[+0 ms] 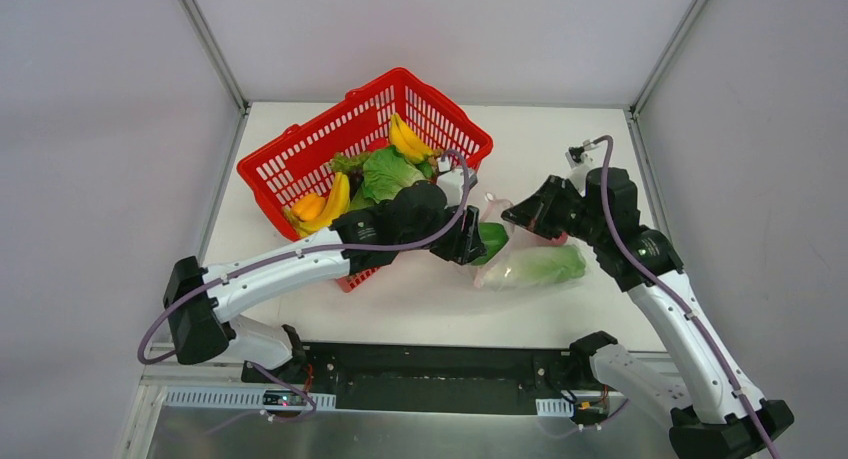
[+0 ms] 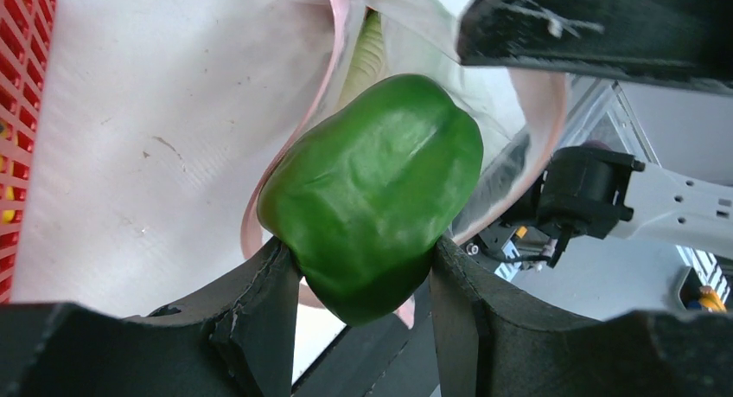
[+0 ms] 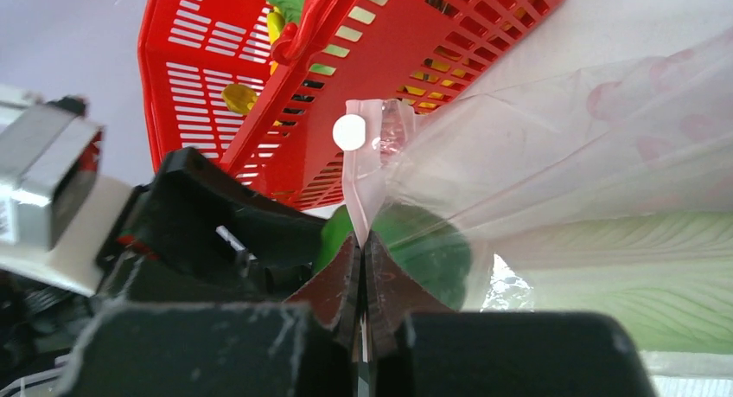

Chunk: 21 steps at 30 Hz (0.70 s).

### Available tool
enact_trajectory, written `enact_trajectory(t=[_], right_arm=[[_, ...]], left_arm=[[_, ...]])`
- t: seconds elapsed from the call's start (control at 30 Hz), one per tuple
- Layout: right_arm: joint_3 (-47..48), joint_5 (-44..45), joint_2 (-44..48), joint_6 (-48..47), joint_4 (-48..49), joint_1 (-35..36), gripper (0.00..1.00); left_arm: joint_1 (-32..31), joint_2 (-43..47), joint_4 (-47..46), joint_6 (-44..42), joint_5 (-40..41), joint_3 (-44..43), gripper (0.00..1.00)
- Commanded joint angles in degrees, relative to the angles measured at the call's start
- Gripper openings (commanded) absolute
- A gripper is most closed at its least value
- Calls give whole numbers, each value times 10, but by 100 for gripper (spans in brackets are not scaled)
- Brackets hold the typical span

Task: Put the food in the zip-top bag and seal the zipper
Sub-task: Place the fake vegetable in the zipper food storage bag.

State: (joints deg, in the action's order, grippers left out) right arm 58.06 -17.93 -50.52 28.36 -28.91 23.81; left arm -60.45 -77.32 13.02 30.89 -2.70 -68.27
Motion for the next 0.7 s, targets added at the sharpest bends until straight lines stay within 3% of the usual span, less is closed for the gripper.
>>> enact_trajectory(t=[0.0,0.3,0.53,0.67], right_arm=[[-8,-45,22,13,52,-1,0],[-15,-92,31,30,73,-1,0],[-32,-123,35,58,112,-1,0],[-42,-122,42,84,136,-2,0]], left_arm=[[-5,-22,-44,34,31,-10,0],[-8,-38,-126,79,44,-19,0],[-9,-57,-107,92,47,-38,1],[-8,-61,-82,95,69,-41,14]])
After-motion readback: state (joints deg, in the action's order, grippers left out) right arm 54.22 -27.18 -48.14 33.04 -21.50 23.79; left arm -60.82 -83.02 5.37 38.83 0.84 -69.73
